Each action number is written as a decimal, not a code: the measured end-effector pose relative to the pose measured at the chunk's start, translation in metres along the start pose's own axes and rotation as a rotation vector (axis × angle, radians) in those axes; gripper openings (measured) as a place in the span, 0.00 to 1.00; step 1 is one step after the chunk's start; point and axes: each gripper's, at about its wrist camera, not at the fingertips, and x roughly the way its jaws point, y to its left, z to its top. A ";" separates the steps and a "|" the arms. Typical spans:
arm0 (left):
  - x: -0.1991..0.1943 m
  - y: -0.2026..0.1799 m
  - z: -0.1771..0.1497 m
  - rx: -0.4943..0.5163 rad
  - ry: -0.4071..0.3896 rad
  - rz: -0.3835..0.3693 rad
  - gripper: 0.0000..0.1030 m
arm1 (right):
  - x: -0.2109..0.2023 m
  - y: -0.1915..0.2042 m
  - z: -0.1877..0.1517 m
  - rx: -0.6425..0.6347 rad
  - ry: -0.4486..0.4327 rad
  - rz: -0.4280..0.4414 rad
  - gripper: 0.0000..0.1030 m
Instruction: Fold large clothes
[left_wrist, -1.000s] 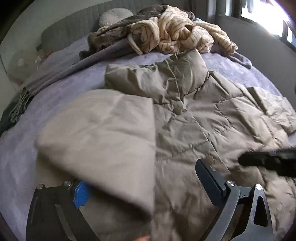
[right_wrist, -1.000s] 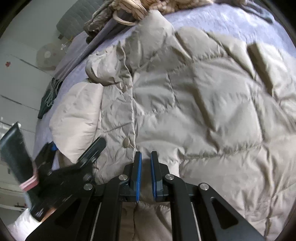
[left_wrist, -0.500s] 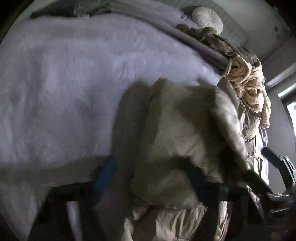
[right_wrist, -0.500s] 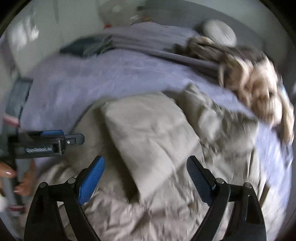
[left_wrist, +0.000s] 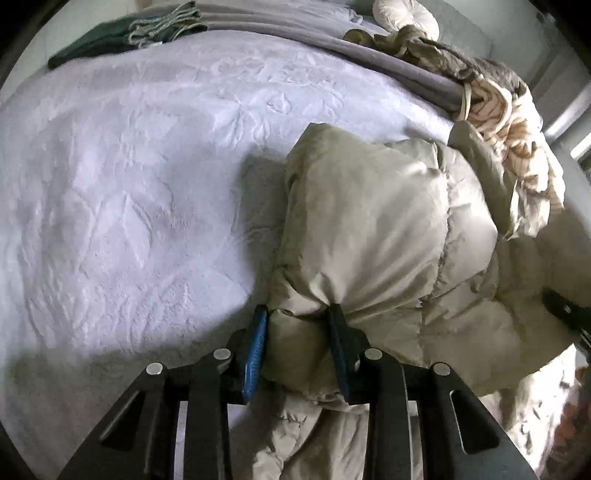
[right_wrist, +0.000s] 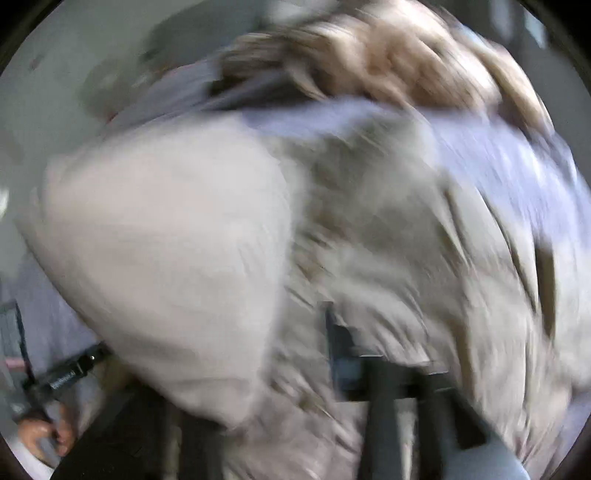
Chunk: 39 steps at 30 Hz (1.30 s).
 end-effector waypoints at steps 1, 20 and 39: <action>-0.001 -0.002 0.001 0.009 0.001 0.017 0.34 | -0.004 -0.025 -0.008 0.091 0.015 -0.008 0.55; 0.014 -0.045 0.024 0.096 -0.059 0.129 0.34 | 0.025 -0.056 -0.017 0.040 0.140 0.072 0.00; -0.058 -0.147 -0.041 0.289 -0.007 0.107 0.90 | -0.090 -0.202 -0.100 0.524 0.088 0.166 0.39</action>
